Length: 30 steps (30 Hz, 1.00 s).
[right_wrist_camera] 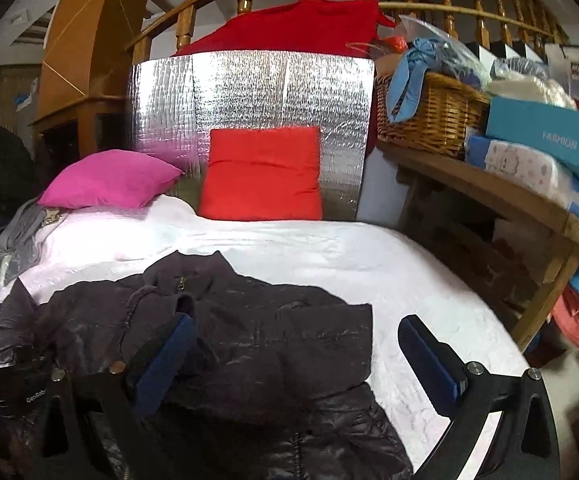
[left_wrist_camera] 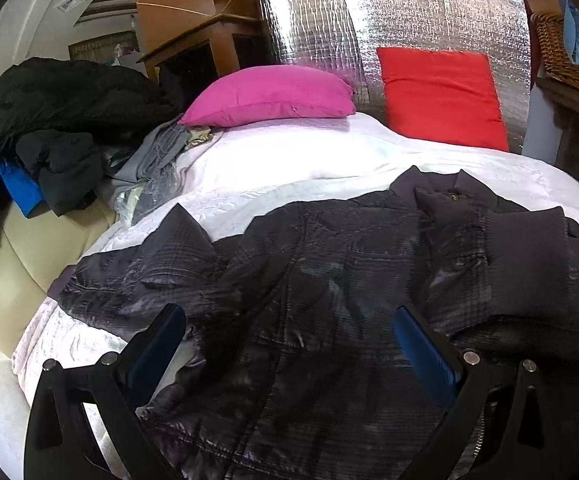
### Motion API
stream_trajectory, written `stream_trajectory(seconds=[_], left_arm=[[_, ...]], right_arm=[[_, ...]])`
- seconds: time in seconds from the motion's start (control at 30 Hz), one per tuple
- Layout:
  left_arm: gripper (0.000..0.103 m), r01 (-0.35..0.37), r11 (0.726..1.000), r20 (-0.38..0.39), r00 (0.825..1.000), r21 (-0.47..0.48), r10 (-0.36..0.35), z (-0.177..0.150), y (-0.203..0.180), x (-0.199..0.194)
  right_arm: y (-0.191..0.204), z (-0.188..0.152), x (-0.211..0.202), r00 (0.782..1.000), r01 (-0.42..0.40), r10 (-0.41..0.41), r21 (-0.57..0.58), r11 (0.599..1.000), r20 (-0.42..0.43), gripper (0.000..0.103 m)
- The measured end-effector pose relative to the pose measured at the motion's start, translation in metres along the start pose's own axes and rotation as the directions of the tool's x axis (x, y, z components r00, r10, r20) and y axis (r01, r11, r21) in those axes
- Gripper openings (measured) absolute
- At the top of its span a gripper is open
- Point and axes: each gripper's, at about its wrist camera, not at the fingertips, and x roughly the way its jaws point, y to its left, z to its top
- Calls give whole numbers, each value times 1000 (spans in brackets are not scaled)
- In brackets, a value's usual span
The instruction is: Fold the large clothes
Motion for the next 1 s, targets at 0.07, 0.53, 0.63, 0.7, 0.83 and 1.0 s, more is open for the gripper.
stream_trajectory(seconds=[0.07, 0.53, 0.63, 0.7, 0.83, 1.0], left_arm=[[103, 8, 1000, -4, 1000, -1, -8, 0, -1, 1], [103, -21, 1000, 8, 1000, 10, 21, 1, -2, 4], [103, -21, 1000, 13, 1000, 5, 21, 2, 2, 2], [103, -23, 1000, 17, 1000, 2, 23, 2, 5, 2], [103, -20, 1000, 20, 1000, -6, 20, 3, 11, 2], [103, -14, 1000, 22, 1000, -18, 15, 4, 14, 1]], right_arm=[[-3, -3, 5, 1000, -4, 4, 12, 1000, -13, 103], [-9, -15, 27, 997, -9, 9, 9, 1000, -79, 103], [-7, -16, 30, 995, -28, 31, 27, 999, -94, 103], [-2, -17, 32, 993, -42, 45, 30, 999, -107, 103], [10, -19, 35, 990, -65, 66, 14, 998, -121, 103], [17, -21, 38, 984, -110, 112, 22, 994, -139, 103]])
